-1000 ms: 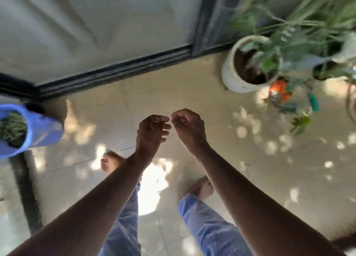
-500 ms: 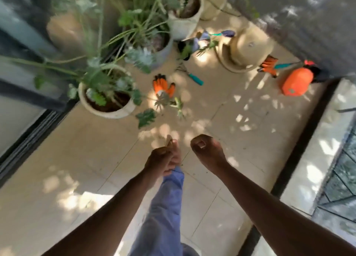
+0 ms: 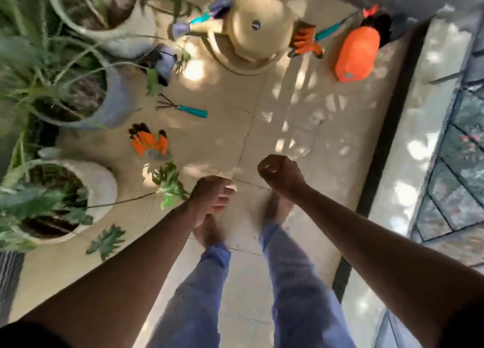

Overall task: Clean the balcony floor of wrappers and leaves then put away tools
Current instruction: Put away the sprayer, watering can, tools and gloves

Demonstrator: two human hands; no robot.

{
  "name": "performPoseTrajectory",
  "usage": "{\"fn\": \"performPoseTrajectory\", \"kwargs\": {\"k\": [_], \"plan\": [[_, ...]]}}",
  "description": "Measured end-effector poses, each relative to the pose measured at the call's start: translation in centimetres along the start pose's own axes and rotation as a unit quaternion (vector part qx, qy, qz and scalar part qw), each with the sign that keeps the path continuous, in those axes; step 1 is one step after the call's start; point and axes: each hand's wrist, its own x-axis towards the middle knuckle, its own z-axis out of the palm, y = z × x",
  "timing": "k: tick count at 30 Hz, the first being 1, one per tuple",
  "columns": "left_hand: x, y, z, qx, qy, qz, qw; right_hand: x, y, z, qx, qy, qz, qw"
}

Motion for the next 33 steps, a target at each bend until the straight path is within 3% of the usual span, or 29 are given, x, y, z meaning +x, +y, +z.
{"fn": "performPoseTrajectory", "kwargs": {"k": [4, 8, 11, 17, 20, 25, 31, 33], "plan": [[2.9, 4.9, 3.4, -0.002, 0.008, -0.004, 1.000, 7.6, 4.8, -2.1, -0.006, -0.006, 0.021, 1.000], [5.0, 10.1, 7.1, -0.009, 0.045, -0.011, 0.999, 10.1, 2.8, -8.1, 0.035, -0.048, 0.028, 0.998], [6.0, 13.6, 9.7, -0.011, 0.075, -0.012, 0.997, 13.0, 1.9, -11.4, 0.021, -0.052, -0.015, 0.998], [9.1, 19.6, 12.4, -0.067, 0.054, 0.010, 0.996, 19.2, -0.9, -16.5, -0.028, -0.053, -0.069, 0.996], [10.7, 22.5, 12.9, -0.100, 0.006, -0.009, 0.995, 22.6, -1.9, -19.1, -0.038, -0.070, -0.052, 0.995], [13.9, 28.7, 15.3, -0.019, 0.021, -0.008, 1.000, 28.3, -0.8, -24.6, -0.031, -0.014, 0.021, 0.999], [17.0, 35.9, 18.1, 0.023, -0.027, 0.049, 0.998, 33.6, 2.0, -31.5, -0.026, 0.043, 0.059, 0.997], [18.9, 37.9, 19.8, 0.044, -0.015, 0.066, 0.997, 40.1, 7.5, -29.3, -0.006, 0.090, 0.105, 0.990]]}}
